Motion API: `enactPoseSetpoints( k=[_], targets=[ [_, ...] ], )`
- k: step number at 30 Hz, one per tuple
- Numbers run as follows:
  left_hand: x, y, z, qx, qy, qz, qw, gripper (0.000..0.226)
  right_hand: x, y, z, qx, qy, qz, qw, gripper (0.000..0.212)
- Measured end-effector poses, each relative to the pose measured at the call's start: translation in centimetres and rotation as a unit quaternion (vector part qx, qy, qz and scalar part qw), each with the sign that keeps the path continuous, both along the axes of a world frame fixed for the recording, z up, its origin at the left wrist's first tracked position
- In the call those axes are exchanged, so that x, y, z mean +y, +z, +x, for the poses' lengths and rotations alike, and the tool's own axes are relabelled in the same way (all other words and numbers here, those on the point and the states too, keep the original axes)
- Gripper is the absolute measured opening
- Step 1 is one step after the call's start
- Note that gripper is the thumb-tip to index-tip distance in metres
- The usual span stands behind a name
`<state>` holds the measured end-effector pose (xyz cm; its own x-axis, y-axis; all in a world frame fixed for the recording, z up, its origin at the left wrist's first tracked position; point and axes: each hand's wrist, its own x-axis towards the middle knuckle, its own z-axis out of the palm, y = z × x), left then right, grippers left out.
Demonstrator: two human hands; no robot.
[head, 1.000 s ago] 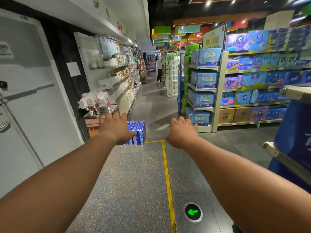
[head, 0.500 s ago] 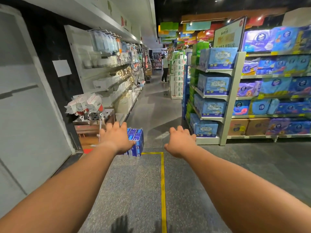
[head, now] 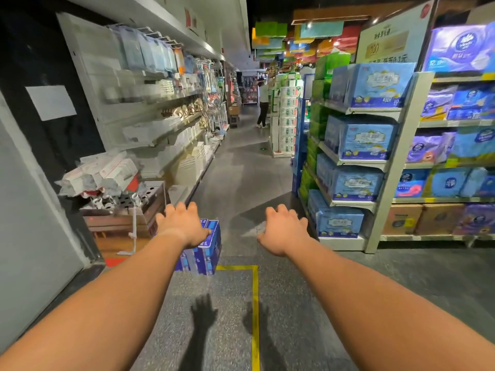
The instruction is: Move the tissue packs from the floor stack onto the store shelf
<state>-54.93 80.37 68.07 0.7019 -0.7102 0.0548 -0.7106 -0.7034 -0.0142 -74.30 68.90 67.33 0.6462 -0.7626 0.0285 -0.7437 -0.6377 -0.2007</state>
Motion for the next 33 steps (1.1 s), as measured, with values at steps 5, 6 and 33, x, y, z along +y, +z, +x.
enactPoseSetpoints(
  k=[5, 6, 33],
  targets=[
    [-11.7, -1.0, 5.2, 0.003, -0.012, 0.031, 0.999, 0.081, -11.5, -1.0, 5.5, 0.003, -0.002, 0.021, 1.000, 0.066],
    [-14.0, -1.3, 6.3, 0.000, -0.012, 0.032, 0.999, 0.081, -13.9, -1.3, 6.5, 0.004, -0.003, 0.022, 1.000, 0.066],
    [-57.5, -14.3, 35.5, 0.093, 0.275, 0.050, 0.956, 0.086, -67.1, -9.9, 44.7, 0.161, 0.304, -0.012, 0.939, 0.058]
  ],
)
